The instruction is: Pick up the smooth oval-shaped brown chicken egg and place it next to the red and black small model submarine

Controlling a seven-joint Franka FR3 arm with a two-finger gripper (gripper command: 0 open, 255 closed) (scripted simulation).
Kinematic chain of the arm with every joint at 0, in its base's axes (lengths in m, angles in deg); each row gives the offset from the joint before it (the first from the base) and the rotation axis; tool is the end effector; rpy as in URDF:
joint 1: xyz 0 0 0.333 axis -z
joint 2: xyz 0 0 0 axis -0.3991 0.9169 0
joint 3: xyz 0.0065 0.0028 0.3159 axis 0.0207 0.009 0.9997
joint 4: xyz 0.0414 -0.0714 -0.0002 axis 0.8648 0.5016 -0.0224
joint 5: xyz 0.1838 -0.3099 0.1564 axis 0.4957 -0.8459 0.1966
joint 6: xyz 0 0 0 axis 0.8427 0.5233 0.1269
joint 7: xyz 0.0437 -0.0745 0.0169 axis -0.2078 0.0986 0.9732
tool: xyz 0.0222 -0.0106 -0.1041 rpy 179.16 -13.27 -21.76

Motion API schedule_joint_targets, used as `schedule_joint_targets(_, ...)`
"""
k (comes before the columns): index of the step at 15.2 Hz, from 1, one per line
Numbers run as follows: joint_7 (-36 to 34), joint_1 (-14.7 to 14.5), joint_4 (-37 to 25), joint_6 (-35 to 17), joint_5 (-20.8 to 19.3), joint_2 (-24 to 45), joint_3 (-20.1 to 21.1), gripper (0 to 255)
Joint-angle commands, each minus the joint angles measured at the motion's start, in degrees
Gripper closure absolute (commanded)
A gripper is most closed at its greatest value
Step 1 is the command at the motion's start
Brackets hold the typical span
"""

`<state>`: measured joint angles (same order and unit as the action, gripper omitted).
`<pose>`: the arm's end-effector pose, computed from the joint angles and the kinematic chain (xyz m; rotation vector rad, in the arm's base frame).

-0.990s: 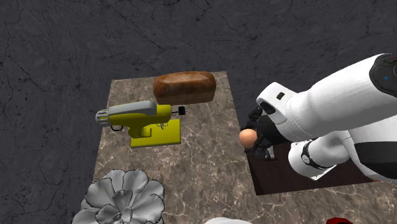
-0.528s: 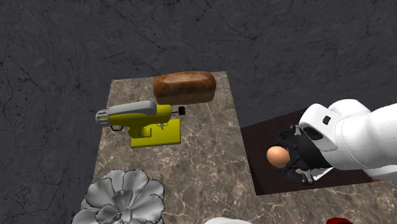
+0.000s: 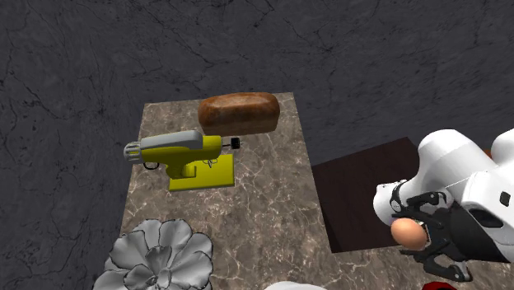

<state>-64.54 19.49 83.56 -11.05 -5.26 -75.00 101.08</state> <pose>0.2010 0.0886 0.4970 2.9248 -0.4359 0.3956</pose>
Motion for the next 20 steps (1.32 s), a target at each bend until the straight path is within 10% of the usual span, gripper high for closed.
schedule_joint_targets(1,-3.4,-2.5,-0.7,2.7,3.1,-1.5,3.7,255)
schedule_joint_targets(10,-16.2,-9.5,-7.1,10.6,14.5,-2.5,17.4,255)
schedule_joint_targets(20,-29.1,-9.6,-20.2,15.4,25.1,2.3,31.1,255)
